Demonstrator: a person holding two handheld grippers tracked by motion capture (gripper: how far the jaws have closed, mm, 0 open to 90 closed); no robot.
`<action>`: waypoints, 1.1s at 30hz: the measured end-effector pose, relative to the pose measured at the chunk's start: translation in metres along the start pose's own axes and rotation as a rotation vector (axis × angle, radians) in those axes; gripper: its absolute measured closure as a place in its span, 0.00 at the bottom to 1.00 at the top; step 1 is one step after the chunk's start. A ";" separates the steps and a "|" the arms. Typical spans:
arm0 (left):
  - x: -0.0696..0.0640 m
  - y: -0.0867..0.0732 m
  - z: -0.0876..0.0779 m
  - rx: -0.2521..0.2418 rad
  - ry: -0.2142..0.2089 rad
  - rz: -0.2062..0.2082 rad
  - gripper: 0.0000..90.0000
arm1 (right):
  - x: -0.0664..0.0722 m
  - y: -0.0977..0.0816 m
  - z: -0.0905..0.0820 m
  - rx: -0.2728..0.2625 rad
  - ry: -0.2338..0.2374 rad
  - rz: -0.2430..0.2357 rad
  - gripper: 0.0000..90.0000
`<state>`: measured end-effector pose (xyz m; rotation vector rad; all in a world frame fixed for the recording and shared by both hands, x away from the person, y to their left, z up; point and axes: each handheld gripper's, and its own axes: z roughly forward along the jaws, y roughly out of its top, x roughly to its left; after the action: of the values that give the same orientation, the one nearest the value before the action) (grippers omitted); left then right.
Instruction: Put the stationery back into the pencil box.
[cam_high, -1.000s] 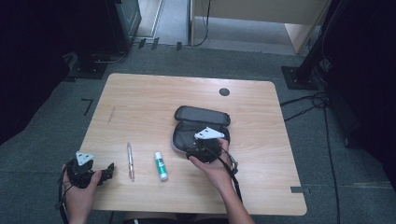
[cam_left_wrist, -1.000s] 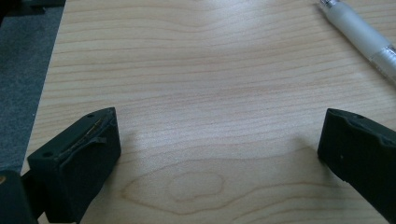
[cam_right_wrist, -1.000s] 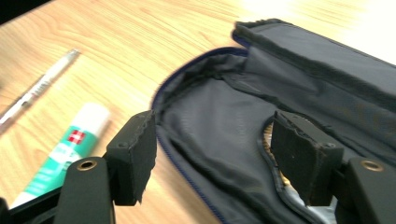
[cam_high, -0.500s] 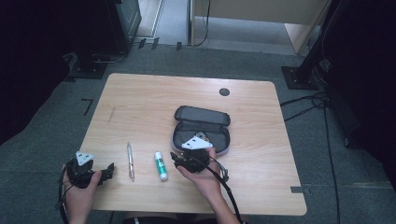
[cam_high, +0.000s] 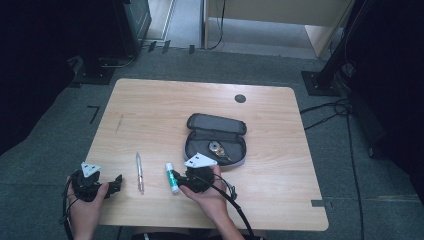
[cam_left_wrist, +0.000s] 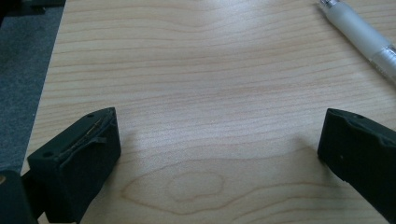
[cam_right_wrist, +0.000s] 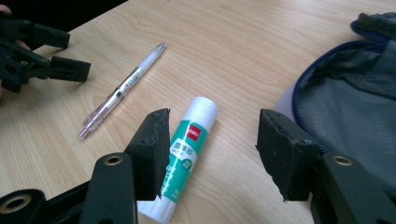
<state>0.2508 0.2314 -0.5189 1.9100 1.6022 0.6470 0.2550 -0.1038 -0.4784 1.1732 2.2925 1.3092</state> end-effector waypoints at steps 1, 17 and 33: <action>0.000 0.000 0.000 0.000 0.000 0.000 0.00 | 0.001 0.000 0.001 0.002 0.000 -0.001 0.50; 0.000 0.000 0.000 0.000 0.000 0.000 0.00 | 0.016 -0.007 0.020 0.042 0.021 0.000 0.49; 0.000 0.000 0.000 0.000 0.000 0.000 0.00 | 0.019 -0.017 0.040 0.082 0.000 0.000 0.52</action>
<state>0.2508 0.2314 -0.5189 1.9102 1.6024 0.6471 0.2562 -0.0701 -0.5110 1.1988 2.3665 1.2251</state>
